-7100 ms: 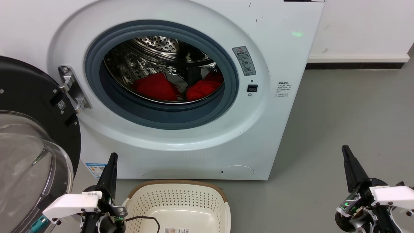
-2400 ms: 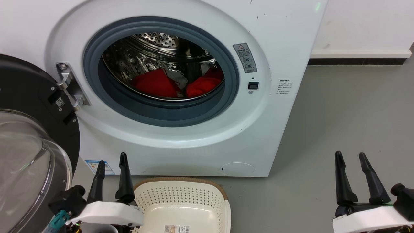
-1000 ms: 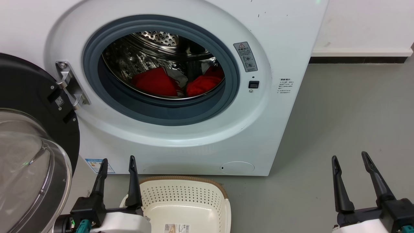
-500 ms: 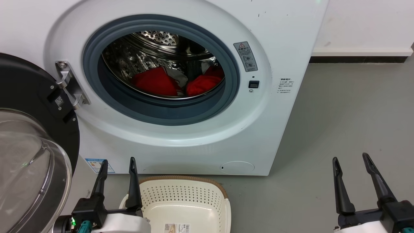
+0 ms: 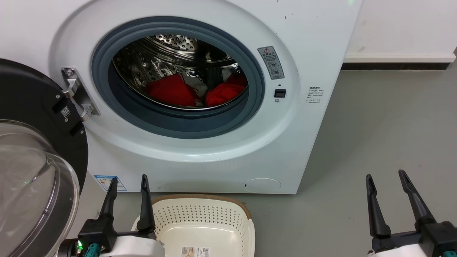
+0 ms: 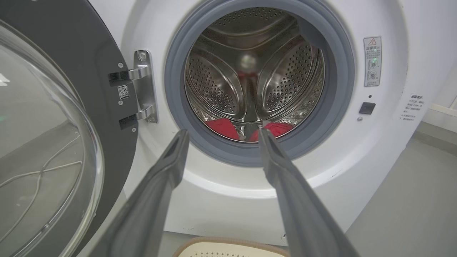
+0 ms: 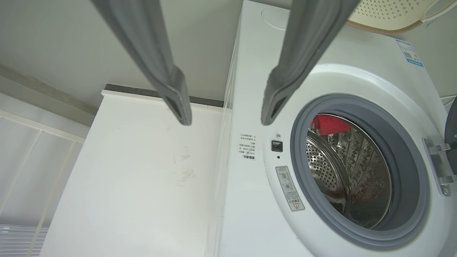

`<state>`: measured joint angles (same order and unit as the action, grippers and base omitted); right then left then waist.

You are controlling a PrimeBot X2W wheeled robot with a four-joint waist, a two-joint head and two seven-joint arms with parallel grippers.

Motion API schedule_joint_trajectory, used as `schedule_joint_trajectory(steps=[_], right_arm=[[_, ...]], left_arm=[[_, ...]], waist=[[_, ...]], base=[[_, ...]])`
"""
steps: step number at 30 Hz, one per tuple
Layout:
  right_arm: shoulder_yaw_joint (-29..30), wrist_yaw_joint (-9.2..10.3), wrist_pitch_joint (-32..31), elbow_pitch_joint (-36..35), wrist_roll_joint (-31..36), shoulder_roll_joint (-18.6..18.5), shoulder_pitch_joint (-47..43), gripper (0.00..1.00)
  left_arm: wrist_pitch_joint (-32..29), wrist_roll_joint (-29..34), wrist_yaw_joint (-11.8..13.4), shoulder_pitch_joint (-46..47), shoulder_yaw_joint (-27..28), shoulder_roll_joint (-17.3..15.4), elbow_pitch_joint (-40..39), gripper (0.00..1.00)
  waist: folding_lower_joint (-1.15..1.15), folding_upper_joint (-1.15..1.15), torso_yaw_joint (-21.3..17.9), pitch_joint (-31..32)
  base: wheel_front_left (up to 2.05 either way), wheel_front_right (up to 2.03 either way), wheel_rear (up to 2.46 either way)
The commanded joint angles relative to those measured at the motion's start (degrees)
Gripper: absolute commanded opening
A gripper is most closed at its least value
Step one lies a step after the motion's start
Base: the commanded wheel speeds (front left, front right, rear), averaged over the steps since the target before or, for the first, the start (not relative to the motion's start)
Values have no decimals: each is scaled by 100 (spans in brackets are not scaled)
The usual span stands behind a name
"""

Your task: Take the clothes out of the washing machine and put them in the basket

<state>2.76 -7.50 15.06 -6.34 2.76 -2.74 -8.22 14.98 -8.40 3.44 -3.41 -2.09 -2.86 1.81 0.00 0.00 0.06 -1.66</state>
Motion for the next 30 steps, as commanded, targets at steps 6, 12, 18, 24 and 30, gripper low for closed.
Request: schedule_joint_trajectory(steps=[6,12,18,24,30], right_arm=[[-27,2,18,8,3,-25,-3,100],[-43,2,17,-38,-6,-24,140,100],[-76,2,16,-67,-31,-23,301,100],[-99,3,16,-87,-30,-22,565,100],[-133,3,16,-125,-93,-20,898,100]], left_arm=[[31,-34,19,-4,5,-3,37,100],[30,21,-33,406,-11,-3,318,100],[24,221,-279,1284,99,-15,1004,100],[25,368,-405,2564,230,-195,2105,100],[25,473,-487,3955,237,-502,3238,100]], waist=[[0,0,-28,-23],[0,0,-75,-208],[0,0,-176,-565],[0,0,-332,-1071],[0,0,-562,-1672]], base=[[0,0,0],[0,0,0],[0,0,0],[0,0,0],[0,0,0]])
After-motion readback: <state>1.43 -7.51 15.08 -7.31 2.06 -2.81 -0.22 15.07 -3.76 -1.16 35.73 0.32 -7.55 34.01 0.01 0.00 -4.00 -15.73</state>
